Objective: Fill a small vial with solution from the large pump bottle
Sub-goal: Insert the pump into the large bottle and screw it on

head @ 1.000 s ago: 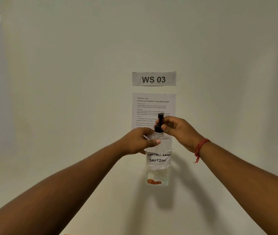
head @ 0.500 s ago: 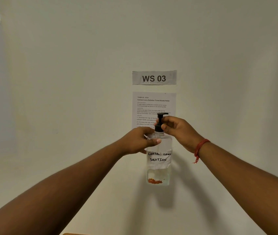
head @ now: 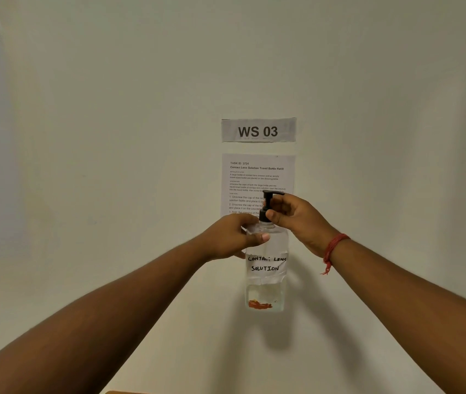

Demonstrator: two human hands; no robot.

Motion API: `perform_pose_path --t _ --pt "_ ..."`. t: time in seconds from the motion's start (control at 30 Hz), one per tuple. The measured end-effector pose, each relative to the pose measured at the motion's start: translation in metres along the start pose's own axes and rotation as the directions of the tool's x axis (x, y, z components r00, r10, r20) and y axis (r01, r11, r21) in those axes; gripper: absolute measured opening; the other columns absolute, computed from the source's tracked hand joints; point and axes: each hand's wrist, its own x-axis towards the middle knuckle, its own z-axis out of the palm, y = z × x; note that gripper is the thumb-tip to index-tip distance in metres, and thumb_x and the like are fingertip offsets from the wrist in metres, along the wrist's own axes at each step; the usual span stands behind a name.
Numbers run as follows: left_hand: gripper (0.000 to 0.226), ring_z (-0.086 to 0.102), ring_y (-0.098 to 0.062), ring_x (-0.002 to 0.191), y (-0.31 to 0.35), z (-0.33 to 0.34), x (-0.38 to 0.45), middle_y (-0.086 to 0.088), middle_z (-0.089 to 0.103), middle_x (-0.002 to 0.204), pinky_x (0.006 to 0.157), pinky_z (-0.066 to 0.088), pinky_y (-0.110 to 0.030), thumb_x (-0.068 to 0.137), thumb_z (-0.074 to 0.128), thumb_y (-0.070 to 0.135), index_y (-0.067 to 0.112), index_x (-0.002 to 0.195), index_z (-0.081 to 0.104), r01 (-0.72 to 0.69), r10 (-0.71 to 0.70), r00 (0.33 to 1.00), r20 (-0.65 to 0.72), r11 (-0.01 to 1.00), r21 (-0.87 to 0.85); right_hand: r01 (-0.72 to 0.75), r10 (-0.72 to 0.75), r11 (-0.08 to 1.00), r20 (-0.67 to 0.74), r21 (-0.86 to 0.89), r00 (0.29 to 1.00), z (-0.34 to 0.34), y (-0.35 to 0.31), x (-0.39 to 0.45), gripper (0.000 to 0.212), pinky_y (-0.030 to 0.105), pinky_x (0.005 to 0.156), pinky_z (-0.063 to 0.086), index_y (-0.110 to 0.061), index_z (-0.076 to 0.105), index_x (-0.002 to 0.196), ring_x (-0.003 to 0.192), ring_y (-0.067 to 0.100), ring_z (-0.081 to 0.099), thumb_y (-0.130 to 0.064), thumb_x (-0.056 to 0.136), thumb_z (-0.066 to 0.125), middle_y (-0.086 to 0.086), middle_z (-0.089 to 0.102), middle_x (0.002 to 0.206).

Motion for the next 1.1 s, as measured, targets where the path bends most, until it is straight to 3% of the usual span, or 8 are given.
perform_pose_path --t 0.2,0.47,0.63,0.73,0.9,1.1 --pt "0.045 0.069 -0.017 0.104 -0.001 -0.001 0.0 0.001 0.066 0.119 0.078 0.065 -0.04 0.093 0.071 0.036 0.015 0.131 0.06 -0.009 0.009 1.0 0.01 1.0 -0.005 -0.013 0.013 1.0 0.052 0.005 0.999 -0.001 0.0 -0.002 0.025 0.039 0.105 0.047 -0.013 0.066 0.119 0.115 0.015 0.064 -0.011 0.094 0.06 0.001 0.07 0.12" --pt "0.048 0.068 -0.018 0.105 -0.001 0.002 0.0 -0.001 0.065 0.121 0.078 0.065 -0.04 0.094 0.07 0.038 0.013 0.133 0.058 -0.01 0.01 1.0 0.007 1.0 0.018 -0.02 0.018 0.998 -0.025 -0.067 1.0 0.003 0.003 -0.001 0.031 0.046 0.101 0.05 -0.013 0.063 0.119 0.109 0.015 0.066 -0.016 0.089 0.07 0.0 0.072 0.114" --pt "0.045 0.068 -0.019 0.106 -0.003 0.003 0.0 -0.002 0.066 0.12 0.081 0.064 -0.044 0.094 0.071 0.036 0.012 0.131 0.06 0.002 -0.002 1.0 0.014 1.0 0.001 -0.024 0.024 0.999 0.023 0.03 0.999 0.001 0.003 -0.005 0.03 0.043 0.106 0.046 -0.011 0.062 0.124 0.116 0.016 0.063 -0.011 0.094 0.06 0.002 0.069 0.121" --pt "0.044 0.069 -0.018 0.104 -0.005 0.003 0.0 -0.001 0.066 0.118 0.08 0.064 -0.043 0.093 0.071 0.035 0.013 0.13 0.061 -0.001 0.001 1.0 0.018 1.0 -0.011 -0.018 0.019 1.0 0.039 -0.003 0.999 0.001 0.003 -0.005 0.027 0.043 0.106 0.046 -0.009 0.064 0.122 0.115 0.015 0.064 -0.011 0.095 0.059 0.003 0.07 0.12" --pt "0.049 0.069 -0.016 0.103 -0.007 0.006 0.001 0.001 0.066 0.119 0.077 0.065 -0.036 0.093 0.072 0.035 0.013 0.134 0.059 -0.006 0.006 1.0 0.001 1.0 -0.008 -0.009 0.007 0.998 -0.025 -0.069 1.0 0.003 0.004 -0.006 0.025 0.042 0.105 0.047 -0.014 0.066 0.118 0.111 0.013 0.065 -0.01 0.093 0.063 0.0 0.072 0.115" --pt "0.049 0.069 -0.018 0.103 -0.009 0.011 0.002 -0.003 0.066 0.122 0.077 0.065 -0.037 0.092 0.073 0.036 0.013 0.133 0.06 -0.018 0.019 1.0 -0.02 0.999 0.048 0.024 -0.04 0.983 -0.084 -0.184 0.996 0.006 0.008 -0.008 0.018 0.03 0.093 0.05 -0.027 0.068 0.103 0.095 0.001 0.066 -0.016 0.089 0.069 -0.011 0.073 0.097"
